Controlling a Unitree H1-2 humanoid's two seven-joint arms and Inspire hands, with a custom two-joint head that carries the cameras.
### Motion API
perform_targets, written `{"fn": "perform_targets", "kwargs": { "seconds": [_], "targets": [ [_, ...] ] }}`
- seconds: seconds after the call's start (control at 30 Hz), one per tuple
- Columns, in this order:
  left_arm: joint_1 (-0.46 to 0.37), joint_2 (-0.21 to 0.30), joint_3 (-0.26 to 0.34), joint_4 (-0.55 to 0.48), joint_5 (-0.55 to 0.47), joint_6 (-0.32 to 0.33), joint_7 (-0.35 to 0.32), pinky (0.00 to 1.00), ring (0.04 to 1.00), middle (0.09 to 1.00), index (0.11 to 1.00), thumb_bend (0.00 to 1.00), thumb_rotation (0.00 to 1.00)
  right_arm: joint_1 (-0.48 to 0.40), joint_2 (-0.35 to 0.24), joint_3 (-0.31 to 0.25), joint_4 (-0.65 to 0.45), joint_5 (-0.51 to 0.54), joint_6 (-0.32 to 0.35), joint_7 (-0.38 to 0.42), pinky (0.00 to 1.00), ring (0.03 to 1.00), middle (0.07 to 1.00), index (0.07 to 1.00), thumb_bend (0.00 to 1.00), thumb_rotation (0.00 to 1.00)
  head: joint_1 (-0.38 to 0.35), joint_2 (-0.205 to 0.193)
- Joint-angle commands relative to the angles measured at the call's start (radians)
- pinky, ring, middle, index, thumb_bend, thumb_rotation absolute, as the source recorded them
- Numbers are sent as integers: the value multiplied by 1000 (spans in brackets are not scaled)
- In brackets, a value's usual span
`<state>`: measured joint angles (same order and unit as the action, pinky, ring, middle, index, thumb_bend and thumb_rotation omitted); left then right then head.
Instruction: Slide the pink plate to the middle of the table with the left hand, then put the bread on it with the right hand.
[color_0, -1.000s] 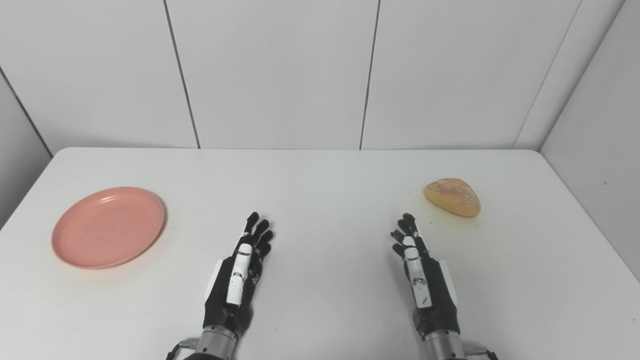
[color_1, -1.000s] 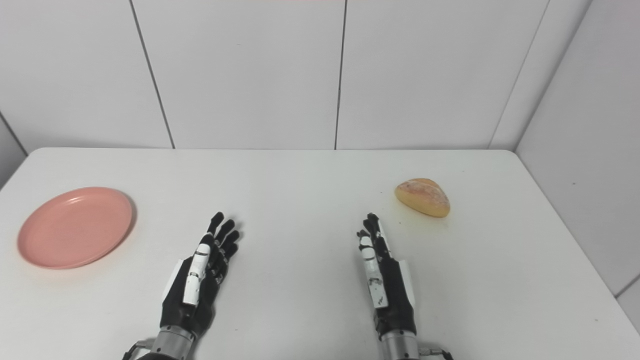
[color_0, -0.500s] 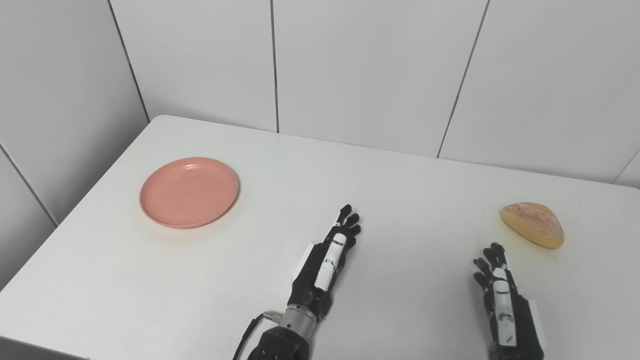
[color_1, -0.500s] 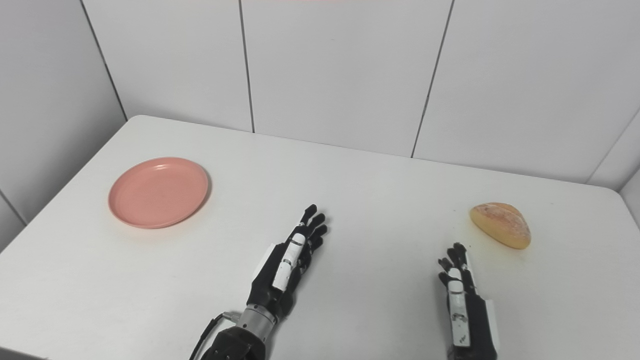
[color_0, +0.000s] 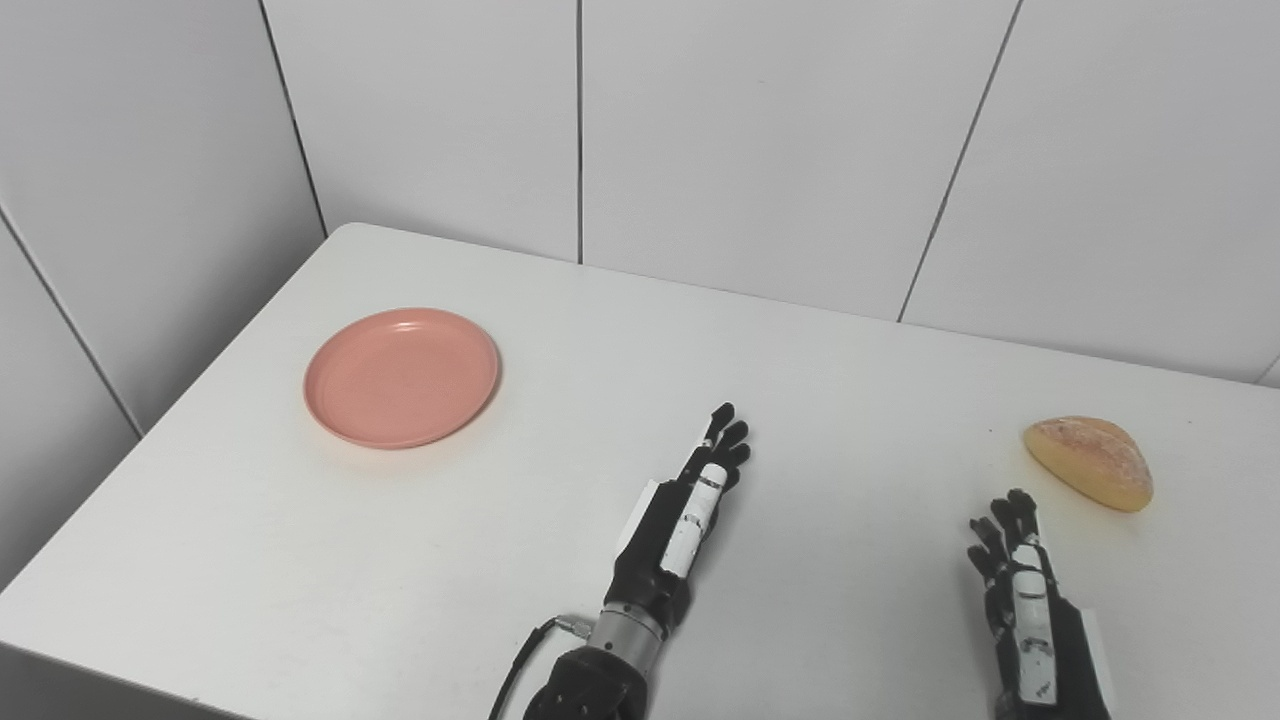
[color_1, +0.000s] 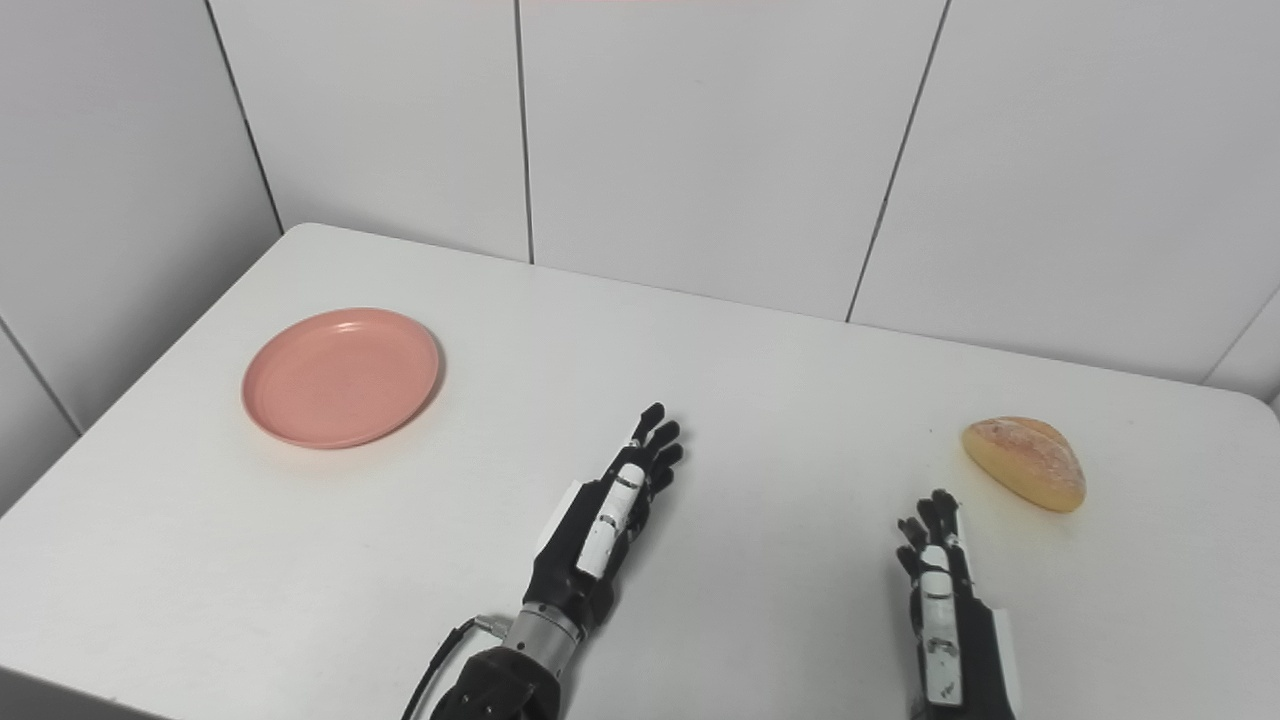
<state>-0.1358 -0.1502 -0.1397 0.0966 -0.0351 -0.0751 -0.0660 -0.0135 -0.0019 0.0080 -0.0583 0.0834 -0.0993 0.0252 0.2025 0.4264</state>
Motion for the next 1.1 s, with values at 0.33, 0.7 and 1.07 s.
{"fn": "perform_targets", "kwargs": {
  "seconds": [0.33,0.7,1.07],
  "targets": [
    [22,18,17,-4,-20,11,-6,1000,974,983,979,426,1000,-8,10,-3,-10,-24,-44,-5,955,952,969,977,250,1000,-6,-2],
    [-29,42,52,-108,-9,51,9,987,957,970,967,442,1000,-8,18,-2,0,-29,-48,-10,961,952,965,973,256,1000,12,-7],
    [-94,80,125,-264,-19,160,45,983,944,953,946,439,1000,-5,15,-1,-2,-21,-49,-5,967,958,974,980,246,1000,27,-11]
  ]
}}
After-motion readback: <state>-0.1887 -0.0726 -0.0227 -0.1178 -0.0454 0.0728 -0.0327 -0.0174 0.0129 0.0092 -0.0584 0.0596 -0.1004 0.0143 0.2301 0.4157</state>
